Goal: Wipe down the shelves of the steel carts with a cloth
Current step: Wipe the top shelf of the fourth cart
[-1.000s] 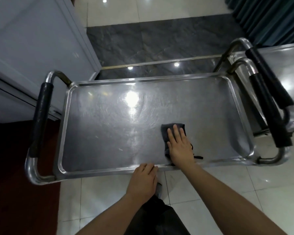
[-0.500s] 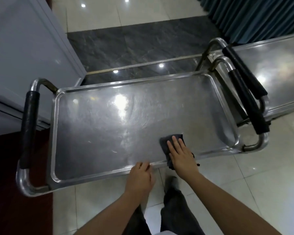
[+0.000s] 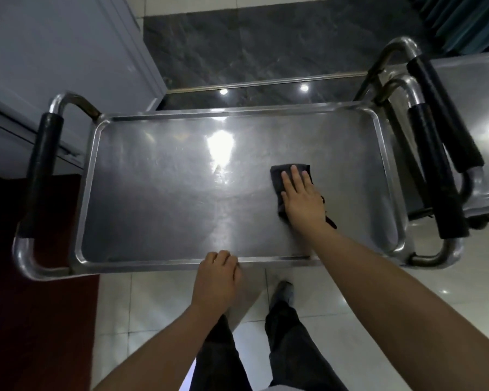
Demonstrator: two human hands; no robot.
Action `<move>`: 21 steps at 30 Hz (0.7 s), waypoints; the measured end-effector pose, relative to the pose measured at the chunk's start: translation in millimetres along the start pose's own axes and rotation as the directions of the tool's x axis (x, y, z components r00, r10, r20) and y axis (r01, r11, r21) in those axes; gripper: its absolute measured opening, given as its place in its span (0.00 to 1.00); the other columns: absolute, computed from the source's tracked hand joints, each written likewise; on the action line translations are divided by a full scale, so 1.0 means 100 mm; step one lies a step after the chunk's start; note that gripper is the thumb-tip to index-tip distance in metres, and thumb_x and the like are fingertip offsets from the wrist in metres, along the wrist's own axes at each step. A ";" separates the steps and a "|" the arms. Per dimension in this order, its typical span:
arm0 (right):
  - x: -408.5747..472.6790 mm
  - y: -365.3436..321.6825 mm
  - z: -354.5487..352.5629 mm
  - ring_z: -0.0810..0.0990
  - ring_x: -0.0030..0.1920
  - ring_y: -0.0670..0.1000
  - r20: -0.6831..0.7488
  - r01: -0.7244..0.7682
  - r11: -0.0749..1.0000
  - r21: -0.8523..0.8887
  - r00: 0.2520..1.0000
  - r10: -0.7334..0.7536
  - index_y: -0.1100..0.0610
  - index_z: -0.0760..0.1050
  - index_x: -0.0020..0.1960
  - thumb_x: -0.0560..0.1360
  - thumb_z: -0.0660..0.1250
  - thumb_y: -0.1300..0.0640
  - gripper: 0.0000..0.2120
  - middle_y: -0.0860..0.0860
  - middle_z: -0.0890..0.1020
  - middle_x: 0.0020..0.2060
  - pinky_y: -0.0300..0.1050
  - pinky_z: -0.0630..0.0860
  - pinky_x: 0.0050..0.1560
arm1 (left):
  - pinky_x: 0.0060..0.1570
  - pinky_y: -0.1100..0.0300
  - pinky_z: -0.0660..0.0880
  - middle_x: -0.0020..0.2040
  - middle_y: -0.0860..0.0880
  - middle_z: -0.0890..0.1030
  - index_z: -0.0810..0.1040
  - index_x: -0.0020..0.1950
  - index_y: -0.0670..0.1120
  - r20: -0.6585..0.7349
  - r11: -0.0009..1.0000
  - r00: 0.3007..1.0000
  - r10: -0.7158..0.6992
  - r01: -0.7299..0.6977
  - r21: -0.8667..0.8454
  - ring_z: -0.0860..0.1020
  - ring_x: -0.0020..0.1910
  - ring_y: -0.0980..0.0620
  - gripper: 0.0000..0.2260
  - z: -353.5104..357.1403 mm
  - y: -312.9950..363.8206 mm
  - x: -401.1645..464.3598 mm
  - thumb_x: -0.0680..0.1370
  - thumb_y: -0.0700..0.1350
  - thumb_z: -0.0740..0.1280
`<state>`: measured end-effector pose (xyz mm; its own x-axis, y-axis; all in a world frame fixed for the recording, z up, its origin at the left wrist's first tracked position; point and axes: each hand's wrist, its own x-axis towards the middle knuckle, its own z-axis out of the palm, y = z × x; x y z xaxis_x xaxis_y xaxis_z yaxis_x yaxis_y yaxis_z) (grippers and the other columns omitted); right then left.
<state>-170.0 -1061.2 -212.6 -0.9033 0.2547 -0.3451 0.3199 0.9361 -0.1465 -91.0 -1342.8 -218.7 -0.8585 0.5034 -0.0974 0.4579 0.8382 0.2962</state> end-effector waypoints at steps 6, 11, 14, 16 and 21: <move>-0.28 0.09 0.16 0.44 0.81 0.58 -0.002 -0.018 1.000 0.000 1.000 0.018 0.51 0.41 0.82 0.86 0.48 0.48 0.29 0.52 0.40 0.81 0.55 0.56 0.77 | 0.48 0.54 0.75 0.51 0.51 0.80 0.81 0.49 0.47 -0.085 0.995 0.996 0.035 -0.042 -0.088 0.76 0.49 0.48 0.11 -0.01 0.29 -0.09 0.80 0.46 0.59; -0.95 0.09 0.46 0.49 0.81 0.60 -0.004 0.005 0.999 0.046 1.000 -0.005 0.52 0.47 0.82 0.85 0.54 0.49 0.29 0.53 0.45 0.81 0.57 0.60 0.75 | 0.49 0.56 0.74 0.51 0.50 0.80 0.82 0.50 0.47 -0.066 0.987 0.992 0.108 -0.115 -0.113 0.75 0.50 0.49 0.13 0.03 0.64 -0.02 0.79 0.47 0.58; -1.13 0.19 0.55 0.43 0.81 0.56 0.006 0.039 0.997 0.062 0.999 -0.039 0.49 0.39 0.80 0.85 0.51 0.48 0.29 0.49 0.38 0.80 0.55 0.56 0.76 | 0.50 0.58 0.72 0.51 0.50 0.80 0.82 0.51 0.47 -0.044 0.978 0.983 0.177 -0.181 -0.101 0.75 0.50 0.49 0.13 0.10 0.79 0.07 0.79 0.47 0.58; -1.15 0.33 0.53 0.38 0.80 0.54 0.017 0.071 0.996 0.061 0.997 -0.072 0.47 0.34 0.78 0.86 0.48 0.48 0.28 0.46 0.32 0.77 0.54 0.52 0.78 | 0.50 0.55 0.74 0.52 0.49 0.80 0.82 0.53 0.46 -0.011 0.973 0.977 0.214 -0.214 -0.085 0.76 0.51 0.47 0.13 0.20 0.86 0.14 0.79 0.47 0.59; -1.18 0.61 0.52 0.40 0.81 0.55 -0.010 0.027 0.998 0.064 1.000 -0.027 0.48 0.35 0.78 0.86 0.47 0.49 0.27 0.48 0.35 0.78 0.54 0.54 0.78 | 0.53 0.50 0.76 0.55 0.47 0.80 0.82 0.56 0.45 0.055 0.968 0.970 0.237 -0.231 -0.096 0.77 0.53 0.45 0.14 0.35 1.06 0.27 0.79 0.47 0.59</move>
<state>-29.4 -1046.9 -229.0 -0.9144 0.2321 -0.3318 0.3128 0.9252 -0.2150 -57.8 -1232.8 -223.5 -0.7114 0.6986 -0.0767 0.6196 0.6749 0.4008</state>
